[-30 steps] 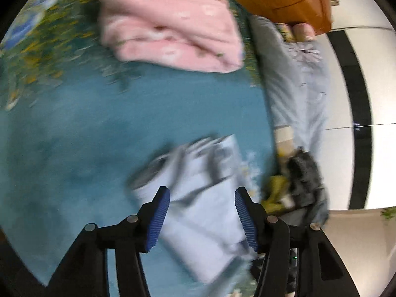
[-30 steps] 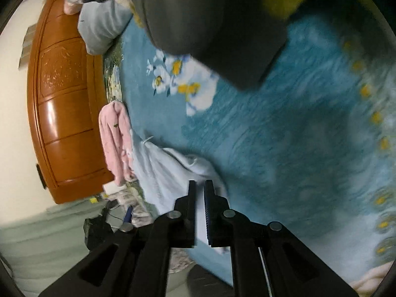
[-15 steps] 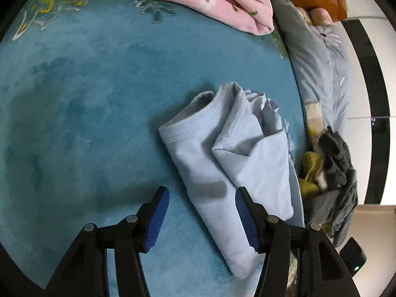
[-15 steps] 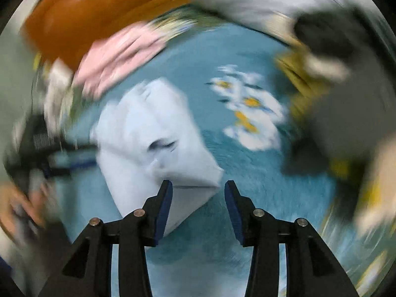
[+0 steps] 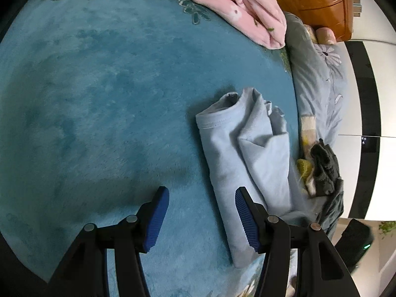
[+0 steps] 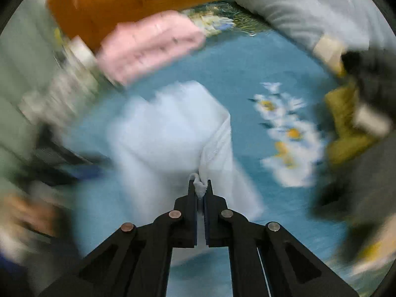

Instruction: Fold clothes

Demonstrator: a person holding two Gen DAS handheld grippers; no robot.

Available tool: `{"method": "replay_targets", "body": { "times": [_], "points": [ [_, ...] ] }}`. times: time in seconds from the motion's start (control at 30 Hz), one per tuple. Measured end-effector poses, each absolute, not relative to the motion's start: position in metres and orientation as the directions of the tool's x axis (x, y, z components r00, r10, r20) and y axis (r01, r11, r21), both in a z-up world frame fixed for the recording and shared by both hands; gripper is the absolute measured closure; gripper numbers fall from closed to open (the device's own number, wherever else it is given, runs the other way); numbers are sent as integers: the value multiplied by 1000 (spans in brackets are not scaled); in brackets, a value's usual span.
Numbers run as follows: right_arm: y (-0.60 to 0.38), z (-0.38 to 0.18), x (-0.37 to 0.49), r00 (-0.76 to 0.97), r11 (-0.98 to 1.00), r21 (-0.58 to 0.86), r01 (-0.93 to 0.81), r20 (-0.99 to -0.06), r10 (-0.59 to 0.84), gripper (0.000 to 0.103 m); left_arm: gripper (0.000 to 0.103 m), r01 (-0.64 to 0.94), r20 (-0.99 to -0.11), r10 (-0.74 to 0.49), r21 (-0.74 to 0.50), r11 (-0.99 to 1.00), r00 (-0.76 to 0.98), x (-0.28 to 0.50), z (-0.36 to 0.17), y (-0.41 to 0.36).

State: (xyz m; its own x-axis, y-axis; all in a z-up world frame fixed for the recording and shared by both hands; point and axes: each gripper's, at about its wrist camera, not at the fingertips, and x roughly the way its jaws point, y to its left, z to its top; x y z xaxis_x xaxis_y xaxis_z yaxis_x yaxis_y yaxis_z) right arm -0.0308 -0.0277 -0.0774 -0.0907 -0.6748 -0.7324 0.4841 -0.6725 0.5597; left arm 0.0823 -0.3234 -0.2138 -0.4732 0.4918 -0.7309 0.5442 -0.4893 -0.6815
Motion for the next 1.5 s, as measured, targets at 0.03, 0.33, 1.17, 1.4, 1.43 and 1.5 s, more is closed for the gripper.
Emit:
{"method": "replay_targets", "body": {
  "times": [0.03, 0.33, 1.17, 1.4, 1.43, 1.5],
  "points": [
    [-8, -67, -39, -85, -583, 713, 389, -602, -794, 100, 43, 538, -726, 492, -687, -489, -481, 84, -212, -325],
    [57, -167, -72, -95, -734, 678, -29, -733, -673, 99, 41, 556, -722, 502, -689, -464, -476, 62, -222, -322],
    [67, -187, 7, -82, -694, 717, -69, -697, -712, 50, 86, 629, -714, 497, -688, -363, -494, 9, -247, -328],
    [46, -188, -8, -54, -684, 728, -53, -686, -726, 50, 66, 626, -642, 523, -742, -240, -561, 27, -252, -331],
    [42, -188, -11, -61, -682, 729, -64, -685, -726, 57, 62, 621, -634, 525, -749, -232, -568, 29, -251, -331],
    [31, -191, -14, -59, -680, 726, -102, -687, -724, 82, 44, 612, -617, 530, -761, -214, -581, 32, -250, -330]
  ]
}}
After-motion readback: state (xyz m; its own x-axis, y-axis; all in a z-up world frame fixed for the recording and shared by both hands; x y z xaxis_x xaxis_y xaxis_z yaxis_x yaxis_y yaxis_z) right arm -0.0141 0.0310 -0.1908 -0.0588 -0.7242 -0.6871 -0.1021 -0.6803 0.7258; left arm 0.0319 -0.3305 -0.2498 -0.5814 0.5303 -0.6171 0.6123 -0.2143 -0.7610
